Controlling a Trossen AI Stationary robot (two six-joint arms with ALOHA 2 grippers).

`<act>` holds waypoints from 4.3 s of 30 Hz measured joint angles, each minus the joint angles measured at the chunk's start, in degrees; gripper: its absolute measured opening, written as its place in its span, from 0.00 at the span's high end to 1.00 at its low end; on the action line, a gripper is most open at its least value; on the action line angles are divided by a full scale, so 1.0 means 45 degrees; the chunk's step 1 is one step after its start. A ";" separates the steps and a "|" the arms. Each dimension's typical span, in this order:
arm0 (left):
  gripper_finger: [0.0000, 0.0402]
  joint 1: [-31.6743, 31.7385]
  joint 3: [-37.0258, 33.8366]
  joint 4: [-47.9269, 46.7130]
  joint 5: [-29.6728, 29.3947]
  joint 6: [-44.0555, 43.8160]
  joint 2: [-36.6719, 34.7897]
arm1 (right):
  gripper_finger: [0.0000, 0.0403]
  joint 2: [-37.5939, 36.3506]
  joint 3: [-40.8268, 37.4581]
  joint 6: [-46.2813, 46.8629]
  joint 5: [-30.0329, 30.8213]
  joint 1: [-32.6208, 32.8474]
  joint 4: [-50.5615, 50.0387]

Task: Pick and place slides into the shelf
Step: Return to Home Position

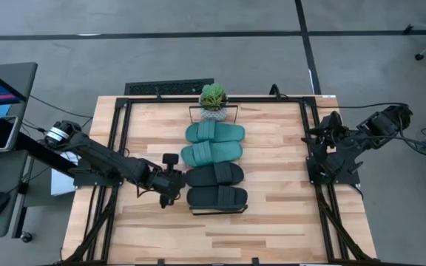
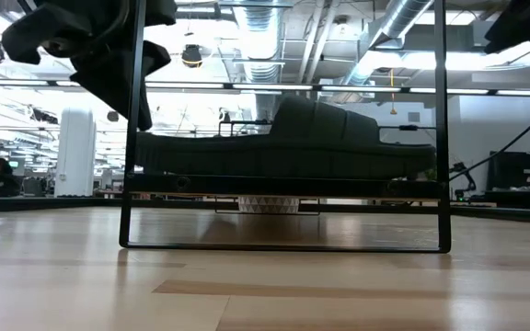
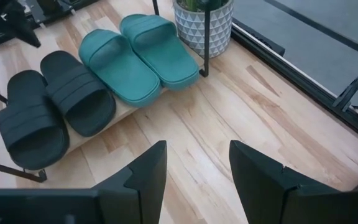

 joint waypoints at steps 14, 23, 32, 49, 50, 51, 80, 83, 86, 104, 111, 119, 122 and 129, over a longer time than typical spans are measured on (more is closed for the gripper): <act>1.00 0.1571 -0.0005 -0.0045 -0.0017 0.1418 0.0282 | 0.59 0.0000 -0.0003 -0.0005 0.0136 -0.0001 0.0000; 1.00 0.1806 -0.0005 0.0466 0.0677 0.1695 0.0282 | 0.59 -0.0002 -0.0003 -0.0005 0.0133 0.0001 0.0000; 1.00 0.1644 -0.0005 0.1292 0.1165 0.1697 0.0282 | 0.59 0.0000 -0.0002 -0.0005 0.0131 0.0002 0.0000; 1.00 0.1267 0.0000 0.2150 0.1319 0.1844 0.1564 | 0.59 -0.0003 -0.0003 0.0087 -0.0060 0.0001 0.0000; 1.00 0.1272 0.0000 0.2163 0.1246 0.1885 0.1476 | 0.59 -0.0005 -0.0003 0.0088 -0.0090 0.0003 0.0005; 1.00 0.1272 0.0005 0.2189 0.1189 0.1935 0.1417 | 0.59 -0.0005 -0.0003 0.0087 -0.0116 0.0003 0.0001; 1.00 0.0589 0.0014 0.0486 -0.2187 0.0003 -0.7850 | 0.59 -0.1019 -0.0111 -0.4425 0.3096 0.1089 0.3694; 1.00 0.0186 -0.0701 0.0731 -0.1939 -0.0248 -0.9009 | 0.59 -0.2047 -0.1055 -0.5175 0.3866 0.2131 0.5398; 1.00 -0.0357 -0.1943 0.1778 -0.1845 -0.0694 -1.0187 | 0.59 -0.3139 -0.2647 -0.6068 0.4496 0.3089 0.7735; 1.00 -0.5801 -0.7020 0.5481 -0.5508 -0.2653 -1.3333 | 0.59 -0.4488 -0.8796 -0.6915 0.5826 0.4589 1.5066; 1.00 -0.8238 -0.8290 0.5905 -0.8614 -0.3342 -1.3333 | 0.59 -0.4493 -0.9851 -0.6906 0.6234 0.4584 1.5724; 1.00 -1.1236 -0.9393 0.5780 -1.2902 -0.5122 -1.3338 | 0.59 -0.4488 -1.1466 -0.6851 0.7134 0.4584 1.7533; 1.00 -1.2291 -0.9605 0.5210 -1.4145 -0.5971 -1.3333 | 0.59 -0.4493 -1.1927 -0.6805 0.7283 0.4559 1.8211; 1.00 -1.3280 -1.0049 0.2674 -1.4870 -1.0097 -1.3320 | 0.59 -0.4498 -1.2894 -0.5986 0.7873 0.4559 1.8807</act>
